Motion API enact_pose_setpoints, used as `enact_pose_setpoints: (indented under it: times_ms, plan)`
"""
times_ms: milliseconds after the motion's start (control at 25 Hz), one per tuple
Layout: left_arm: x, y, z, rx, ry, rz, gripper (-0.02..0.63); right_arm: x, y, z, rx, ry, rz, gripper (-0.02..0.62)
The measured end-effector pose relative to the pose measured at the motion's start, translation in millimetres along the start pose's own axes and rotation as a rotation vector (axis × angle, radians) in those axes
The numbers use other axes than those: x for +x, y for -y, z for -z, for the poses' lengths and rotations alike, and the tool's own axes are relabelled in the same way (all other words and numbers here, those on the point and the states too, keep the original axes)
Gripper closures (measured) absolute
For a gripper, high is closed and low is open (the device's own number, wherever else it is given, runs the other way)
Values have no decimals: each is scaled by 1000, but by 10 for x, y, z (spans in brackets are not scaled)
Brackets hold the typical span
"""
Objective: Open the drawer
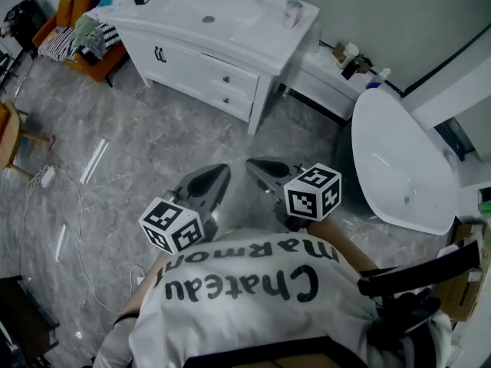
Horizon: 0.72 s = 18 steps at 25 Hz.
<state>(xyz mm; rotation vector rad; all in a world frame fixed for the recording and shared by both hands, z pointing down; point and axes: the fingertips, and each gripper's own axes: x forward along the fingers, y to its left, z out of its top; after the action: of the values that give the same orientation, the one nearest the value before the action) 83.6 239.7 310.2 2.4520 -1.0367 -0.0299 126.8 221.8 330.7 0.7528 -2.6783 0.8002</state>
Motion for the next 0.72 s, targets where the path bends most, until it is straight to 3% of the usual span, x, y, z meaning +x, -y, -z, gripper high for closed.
enact_pose_setpoints:
  times_ms: [280,720]
  plan:
    - [-80,-225,-74,10,-3,-23,598,190,70,-88,38,41,41,591]
    - [-186,-506,-61,8,7,-97,598,497,124,-89,18,-12,30,591]
